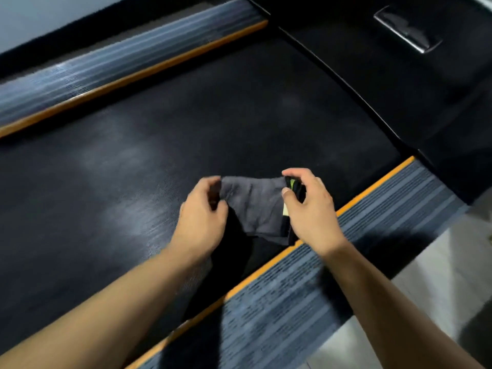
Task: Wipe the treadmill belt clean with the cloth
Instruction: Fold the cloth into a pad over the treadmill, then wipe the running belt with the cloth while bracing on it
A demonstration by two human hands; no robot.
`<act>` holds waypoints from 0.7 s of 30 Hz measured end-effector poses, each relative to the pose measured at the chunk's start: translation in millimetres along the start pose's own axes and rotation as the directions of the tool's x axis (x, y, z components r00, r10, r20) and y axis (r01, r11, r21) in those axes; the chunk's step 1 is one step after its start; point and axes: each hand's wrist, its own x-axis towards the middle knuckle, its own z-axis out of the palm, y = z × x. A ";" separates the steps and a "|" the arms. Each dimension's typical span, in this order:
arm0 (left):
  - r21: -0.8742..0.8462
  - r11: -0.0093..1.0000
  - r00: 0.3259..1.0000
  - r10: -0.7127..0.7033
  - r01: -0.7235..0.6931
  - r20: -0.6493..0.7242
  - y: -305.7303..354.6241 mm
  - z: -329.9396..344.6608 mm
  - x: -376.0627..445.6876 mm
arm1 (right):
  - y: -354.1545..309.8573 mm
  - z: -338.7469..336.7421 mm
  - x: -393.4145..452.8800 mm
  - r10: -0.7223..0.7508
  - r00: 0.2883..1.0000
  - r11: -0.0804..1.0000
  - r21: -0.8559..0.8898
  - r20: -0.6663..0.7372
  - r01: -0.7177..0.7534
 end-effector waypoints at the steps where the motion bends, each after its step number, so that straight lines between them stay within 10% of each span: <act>1: 0.005 0.999 0.999 0.037 -0.037 -0.017 4.7 7.5 21.5 | 3.2 -4.2 15.3 -0.006 1.000 1.000 -0.012 -0.025 0.006; 9: 0.211 0.934 0.956 0.291 -0.290 0.025 57.3 42.3 143.7 | 7.6 -15.1 100.8 -0.128 0.972 0.962 -0.265 -0.197 0.073; 13: 0.555 0.732 0.900 0.429 -0.395 0.075 50.9 39.3 193.1 | 28.6 13.5 107.8 -0.277 0.935 0.742 -0.668 -0.222 0.062; 17: 0.775 0.531 0.914 0.377 -0.344 0.148 9.5 12.4 229.1 | 24.7 27.2 110.4 -0.225 0.953 0.737 -0.675 -0.201 0.032; 21: 0.757 0.541 0.911 0.374 -0.368 0.175 -10.4 7.9 239.3 | 15.1 16.1 122.3 -0.295 0.942 0.718 -0.688 -0.160 0.108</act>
